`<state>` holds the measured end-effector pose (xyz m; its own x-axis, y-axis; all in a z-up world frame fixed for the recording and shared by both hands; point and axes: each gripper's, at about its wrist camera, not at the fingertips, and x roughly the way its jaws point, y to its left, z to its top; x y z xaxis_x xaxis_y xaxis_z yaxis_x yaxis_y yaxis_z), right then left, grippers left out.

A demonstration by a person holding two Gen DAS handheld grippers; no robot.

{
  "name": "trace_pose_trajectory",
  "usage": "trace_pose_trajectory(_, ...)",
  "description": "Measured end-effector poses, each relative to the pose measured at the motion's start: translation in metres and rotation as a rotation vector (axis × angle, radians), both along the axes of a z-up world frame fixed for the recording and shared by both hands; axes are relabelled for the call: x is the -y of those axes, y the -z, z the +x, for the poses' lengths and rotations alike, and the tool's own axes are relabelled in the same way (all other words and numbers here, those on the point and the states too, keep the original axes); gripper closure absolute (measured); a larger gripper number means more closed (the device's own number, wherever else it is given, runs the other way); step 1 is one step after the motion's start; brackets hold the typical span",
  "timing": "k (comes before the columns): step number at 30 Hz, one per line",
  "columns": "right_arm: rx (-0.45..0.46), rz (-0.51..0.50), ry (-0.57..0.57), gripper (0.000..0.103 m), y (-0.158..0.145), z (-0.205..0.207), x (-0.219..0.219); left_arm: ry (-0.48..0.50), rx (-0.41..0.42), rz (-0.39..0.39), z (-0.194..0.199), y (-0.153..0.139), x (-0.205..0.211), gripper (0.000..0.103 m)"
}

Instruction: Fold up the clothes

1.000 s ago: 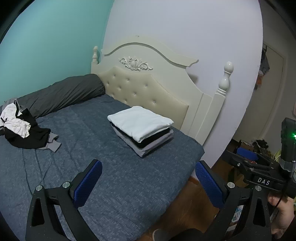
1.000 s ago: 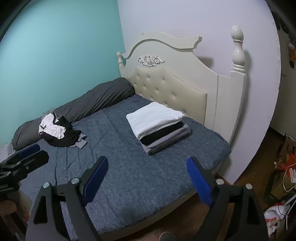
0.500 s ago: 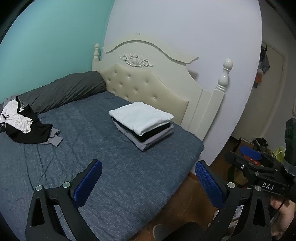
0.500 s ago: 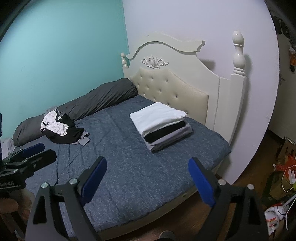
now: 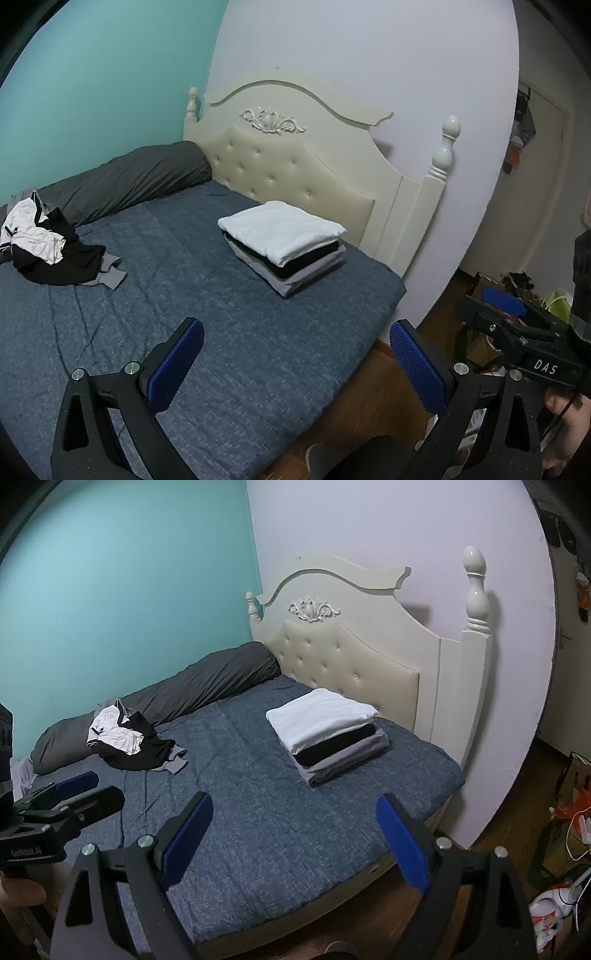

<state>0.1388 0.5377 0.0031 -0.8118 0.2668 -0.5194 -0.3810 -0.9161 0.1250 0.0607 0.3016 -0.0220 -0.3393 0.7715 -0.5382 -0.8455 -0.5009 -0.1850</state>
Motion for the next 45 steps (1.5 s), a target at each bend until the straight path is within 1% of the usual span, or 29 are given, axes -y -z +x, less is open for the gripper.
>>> trace_pose_trajectory(4,0.001,0.008,0.009,0.011,0.001,0.001,0.002,0.001,-0.010,-0.001,0.002,0.000,0.003,0.000)
trace_pose_trajectory(9,0.002,0.010,0.020,0.005,0.004,0.002,0.005,-0.001,-0.025,-0.001,0.005,-0.001,0.005,0.000)
trace_pose_trajectory(13,-0.001,0.004,0.027,0.005,0.007,0.005,0.005,0.000,-0.026,-0.002,0.007,0.000,0.009,0.000)
trace_pose_trajectory(17,0.000,0.000,0.030,0.001,0.009,0.006,0.005,-0.005,-0.045,-0.022,0.009,0.002,0.010,0.000)
trace_pose_trajectory(29,0.001,0.017,0.048,0.001,0.013,0.014,0.006,-0.005,-0.047,-0.027,0.014,0.006,0.015,0.000)
trace_pose_trajectory(45,0.021,0.010,0.045,0.001,0.025,0.014,0.008,-0.015,-0.054,-0.024,0.015,0.012,0.022,0.000)
